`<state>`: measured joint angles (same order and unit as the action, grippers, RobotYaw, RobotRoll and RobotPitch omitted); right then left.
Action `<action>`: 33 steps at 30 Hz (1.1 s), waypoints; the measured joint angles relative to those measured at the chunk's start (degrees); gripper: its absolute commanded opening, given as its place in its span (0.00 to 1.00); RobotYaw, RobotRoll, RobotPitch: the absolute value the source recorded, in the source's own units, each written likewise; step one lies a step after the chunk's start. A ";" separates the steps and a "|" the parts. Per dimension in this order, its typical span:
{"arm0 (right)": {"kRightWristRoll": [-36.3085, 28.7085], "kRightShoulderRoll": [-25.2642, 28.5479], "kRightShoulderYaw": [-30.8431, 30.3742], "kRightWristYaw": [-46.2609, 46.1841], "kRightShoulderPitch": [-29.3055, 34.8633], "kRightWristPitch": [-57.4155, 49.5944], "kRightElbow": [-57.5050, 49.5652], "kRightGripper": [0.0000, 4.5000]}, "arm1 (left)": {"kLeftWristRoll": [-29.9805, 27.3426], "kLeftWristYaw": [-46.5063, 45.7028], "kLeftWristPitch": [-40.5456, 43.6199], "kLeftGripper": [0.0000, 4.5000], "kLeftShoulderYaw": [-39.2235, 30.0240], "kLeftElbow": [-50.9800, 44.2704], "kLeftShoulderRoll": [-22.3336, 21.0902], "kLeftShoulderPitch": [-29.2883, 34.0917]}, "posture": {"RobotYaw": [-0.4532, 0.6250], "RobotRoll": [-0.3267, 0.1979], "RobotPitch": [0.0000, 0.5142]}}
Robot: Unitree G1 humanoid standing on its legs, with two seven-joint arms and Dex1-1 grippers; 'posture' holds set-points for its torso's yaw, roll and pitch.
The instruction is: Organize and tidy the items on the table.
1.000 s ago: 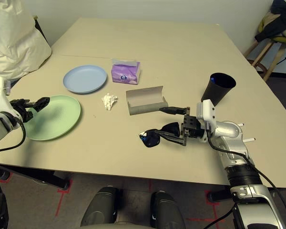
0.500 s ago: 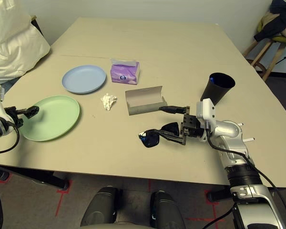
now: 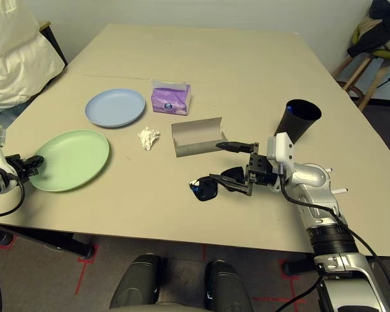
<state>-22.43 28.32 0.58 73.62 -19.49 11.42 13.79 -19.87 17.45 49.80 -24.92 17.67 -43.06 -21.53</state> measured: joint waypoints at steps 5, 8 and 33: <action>0.02 0.05 0.00 -0.31 -0.01 0.00 -0.01 1.00 | -0.03 0.02 0.52 0.00 -0.49 -0.85 0.00 0.20 | 0.65 0.62 0.08; 0.35 0.05 0.00 -0.70 -0.02 0.04 -0.01 1.00 | -0.04 0.03 0.66 0.00 -0.71 -0.85 0.00 0.20 | 0.65 0.62 0.08; -0.19 -0.97 0.08 -4.87 -1.60 -2.29 -0.74 1.00 | -7.17 -7.37 13.98 0.00 -17.09 -15.43 5.89 3.18 | 0.64 0.62 0.08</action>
<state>-22.62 27.34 0.65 68.75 -21.08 9.13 13.05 -27.04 10.08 63.78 -42.01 2.25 -37.16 -18.34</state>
